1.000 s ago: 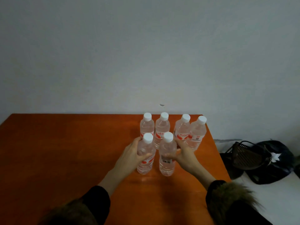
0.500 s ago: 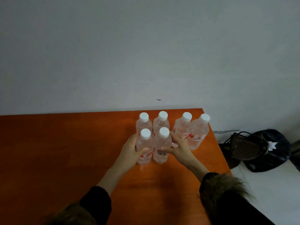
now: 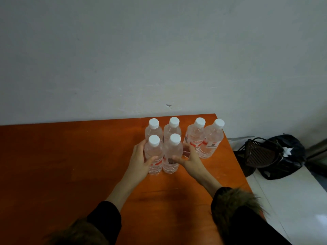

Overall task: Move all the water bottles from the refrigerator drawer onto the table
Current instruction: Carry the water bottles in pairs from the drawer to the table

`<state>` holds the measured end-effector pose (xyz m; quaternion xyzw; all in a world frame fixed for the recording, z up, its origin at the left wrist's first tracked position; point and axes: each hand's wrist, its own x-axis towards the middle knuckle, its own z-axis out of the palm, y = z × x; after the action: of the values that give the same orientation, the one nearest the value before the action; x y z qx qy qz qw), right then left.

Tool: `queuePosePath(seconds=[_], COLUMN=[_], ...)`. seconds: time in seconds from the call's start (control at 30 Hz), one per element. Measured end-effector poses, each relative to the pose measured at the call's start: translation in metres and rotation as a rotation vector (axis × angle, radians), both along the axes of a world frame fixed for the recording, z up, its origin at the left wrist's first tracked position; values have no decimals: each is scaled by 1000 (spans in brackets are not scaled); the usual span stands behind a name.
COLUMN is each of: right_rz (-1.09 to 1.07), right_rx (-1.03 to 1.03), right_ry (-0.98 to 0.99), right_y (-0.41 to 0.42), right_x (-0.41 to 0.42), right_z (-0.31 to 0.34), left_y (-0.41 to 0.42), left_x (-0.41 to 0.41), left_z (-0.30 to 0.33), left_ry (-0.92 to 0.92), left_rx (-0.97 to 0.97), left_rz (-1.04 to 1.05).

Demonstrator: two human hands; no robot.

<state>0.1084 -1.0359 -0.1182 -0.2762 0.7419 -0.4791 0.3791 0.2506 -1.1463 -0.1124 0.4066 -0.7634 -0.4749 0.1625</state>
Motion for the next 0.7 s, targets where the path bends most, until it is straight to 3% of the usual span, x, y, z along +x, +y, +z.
queuePosePath(seconds=[0.17,0.33,0.43,0.57,0.7], right_rz=[-39,-51,-77,-111,-153], right_rx=[-17,20,19,6,235], right_ry=[-6,134,328,646,1075], right_y=[5,15,32,69,125], right_x=[12,15,15,11,-3], right_z=[1,10,26,65,111], left_y=[11,16,20,33,64], left_x=[3,1,4,-2,-27], left_z=[-4,8,25,57,100], left_ry=[34,-12,39,-40,-107], left_rx=[13,-96,-217,-573,-866], left_rz=[52,79,13,-142,-337])
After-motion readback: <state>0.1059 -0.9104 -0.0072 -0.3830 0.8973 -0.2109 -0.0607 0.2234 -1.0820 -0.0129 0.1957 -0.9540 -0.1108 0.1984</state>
